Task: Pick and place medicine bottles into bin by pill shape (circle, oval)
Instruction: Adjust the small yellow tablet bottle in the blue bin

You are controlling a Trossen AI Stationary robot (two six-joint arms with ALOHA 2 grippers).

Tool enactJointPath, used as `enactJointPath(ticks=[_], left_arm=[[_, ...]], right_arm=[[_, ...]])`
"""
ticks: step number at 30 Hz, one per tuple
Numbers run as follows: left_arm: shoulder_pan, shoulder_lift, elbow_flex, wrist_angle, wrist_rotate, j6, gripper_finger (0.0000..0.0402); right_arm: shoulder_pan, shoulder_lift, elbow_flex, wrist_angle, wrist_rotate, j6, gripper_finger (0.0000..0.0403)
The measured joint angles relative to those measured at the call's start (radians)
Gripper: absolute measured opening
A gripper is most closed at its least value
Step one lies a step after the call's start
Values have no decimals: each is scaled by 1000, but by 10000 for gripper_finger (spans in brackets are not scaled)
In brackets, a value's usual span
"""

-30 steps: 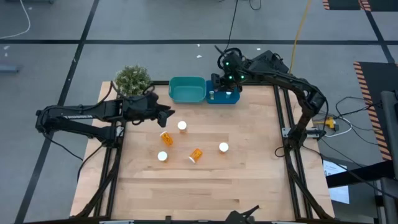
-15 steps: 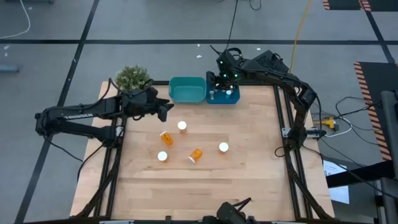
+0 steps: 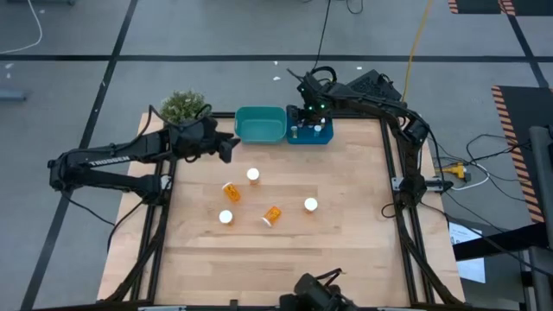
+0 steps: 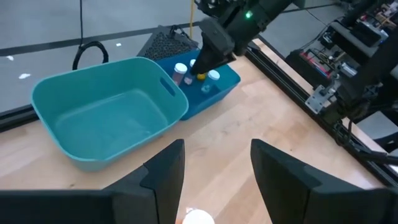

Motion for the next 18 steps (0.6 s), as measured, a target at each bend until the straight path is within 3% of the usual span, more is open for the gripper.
enactJointPath(ticks=[18], left_arm=[[10, 0, 0, 28, 18, -43, 186]], right_arm=[[34, 76, 1, 26, 51, -32, 187]])
